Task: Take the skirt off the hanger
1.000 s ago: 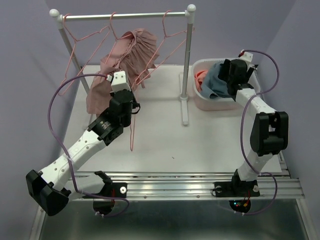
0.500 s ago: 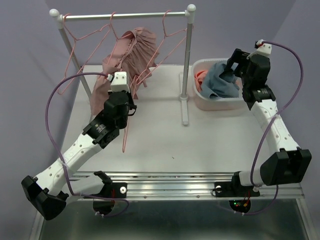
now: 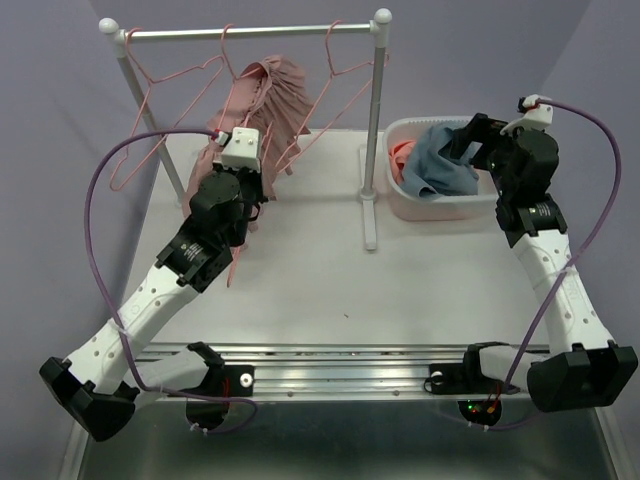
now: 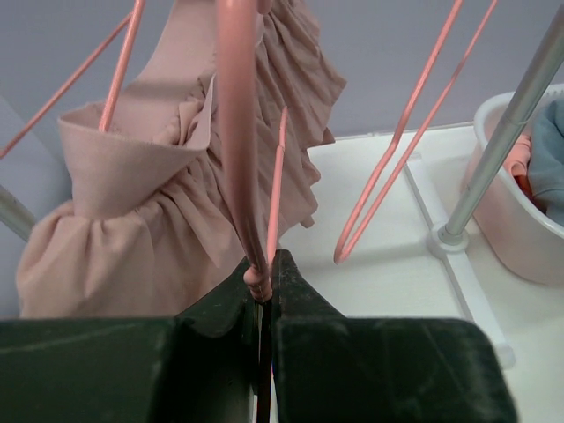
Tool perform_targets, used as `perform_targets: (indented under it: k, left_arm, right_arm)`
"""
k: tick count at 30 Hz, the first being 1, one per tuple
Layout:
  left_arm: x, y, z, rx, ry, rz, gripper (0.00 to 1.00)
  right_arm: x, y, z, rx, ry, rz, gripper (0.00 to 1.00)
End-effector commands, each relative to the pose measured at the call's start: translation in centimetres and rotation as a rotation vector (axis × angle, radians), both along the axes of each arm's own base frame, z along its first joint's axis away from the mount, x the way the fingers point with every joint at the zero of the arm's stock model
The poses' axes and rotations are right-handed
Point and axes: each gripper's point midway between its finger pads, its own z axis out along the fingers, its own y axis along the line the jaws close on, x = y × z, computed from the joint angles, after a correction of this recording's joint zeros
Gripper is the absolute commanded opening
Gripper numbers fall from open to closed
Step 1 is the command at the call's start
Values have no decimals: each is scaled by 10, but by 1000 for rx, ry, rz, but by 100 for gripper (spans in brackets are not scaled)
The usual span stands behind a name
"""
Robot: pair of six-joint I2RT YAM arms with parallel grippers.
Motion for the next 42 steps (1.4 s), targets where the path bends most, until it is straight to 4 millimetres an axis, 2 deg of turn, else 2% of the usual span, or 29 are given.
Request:
perform_targets:
  k: [1, 2, 4, 5, 6, 8, 9, 11, 13, 14, 15, 16, 17, 18, 20, 21, 22, 23, 24, 25, 27, 28, 29, 31, 35, 39, 42]
  left_arm:
    - [16, -2, 60, -10, -146, -41, 0]
    - [19, -3, 74, -16, -169, -46, 0]
    - [34, -11, 76, -1, -162, -61, 0]
    - [36, -12, 94, -13, -190, -61, 0]
    - [45, -18, 92, -8, -182, -62, 0]
    - [54, -21, 102, -16, -195, -52, 0]
    - [56, -21, 120, -43, -230, -47, 0]
    - [65, -26, 137, -56, -263, -48, 0]
    - [79, -36, 142, -55, -280, -54, 0]
    - [79, -35, 162, -81, -326, -48, 0]
    - [85, -38, 166, -83, -331, -43, 0]
    - [99, -41, 160, -76, -315, -14, 0]
    - [101, -40, 177, -91, -346, -1, 0]
    - [112, -45, 173, -83, -353, 5, 0]
    - [121, -48, 175, -62, -388, 10, 0]
    - [123, -49, 183, -71, -407, 17, 0]
    - [135, -54, 176, -59, -393, 22, 0]
    - [135, -53, 187, -61, -412, 26, 0]
    - [140, -55, 188, -57, -415, 30, 0]
    - [153, -57, 180, -45, -401, 44, 0]
    - [158, -56, 191, -53, -425, 51, 0]
    - [166, -58, 186, -52, -419, 52, 0]
    - [168, -57, 191, -58, -432, 55, 0]
    - [174, -62, 190, -55, -438, 37, 0]
    - [179, -56, 195, -67, -464, 50, 0]
    - [191, -45, 189, -62, -458, 75, 0]
    - [199, -46, 181, -59, -439, 58, 0]
  right_arm:
    - [-23, 20, 26, 15, -80, 118, 100]
    - [-26, 22, 24, 17, -82, 131, 100]
    - [-35, 27, 31, 22, -102, 164, 100]
    - [-37, 28, 30, 23, -101, 172, 100]
    - [-41, 28, 34, 29, -115, 172, 100]
    - [-44, 25, 36, 38, -121, 154, 100]
    - [-46, 24, 36, 34, -122, 148, 100]
    - [-50, 23, 37, 38, -125, 144, 100]
    - [-52, 24, 36, 44, -125, 150, 100]
    - [-52, 25, 36, 50, -123, 154, 100]
    - [-52, 26, 36, 50, -125, 156, 100]
    - [-53, 26, 36, 50, -126, 159, 100]
    - [-53, 26, 36, 52, -126, 161, 100]
    - [-53, 26, 36, 50, -128, 161, 100]
    - [-54, 26, 36, 46, -133, 158, 100]
    - [-54, 24, 37, 43, -135, 147, 100]
    - [-53, 23, 37, 41, -137, 142, 100]
    - [-53, 22, 37, 38, -137, 136, 100]
    - [-54, 20, 37, 36, -137, 125, 100]
    - [-54, 19, 38, 34, -139, 121, 100]
    - [-54, 18, 37, 34, -139, 116, 100]
    - [-54, 18, 38, 36, -144, 119, 100]
    - [-55, 19, 37, 37, -146, 124, 100]
    - [-54, 23, 34, 46, -147, 146, 100]
    - [-49, 25, 30, 46, -132, 154, 100]
    - [-48, 27, 28, 47, -127, 160, 100]
    - [-48, 28, 29, 50, -128, 167, 100]
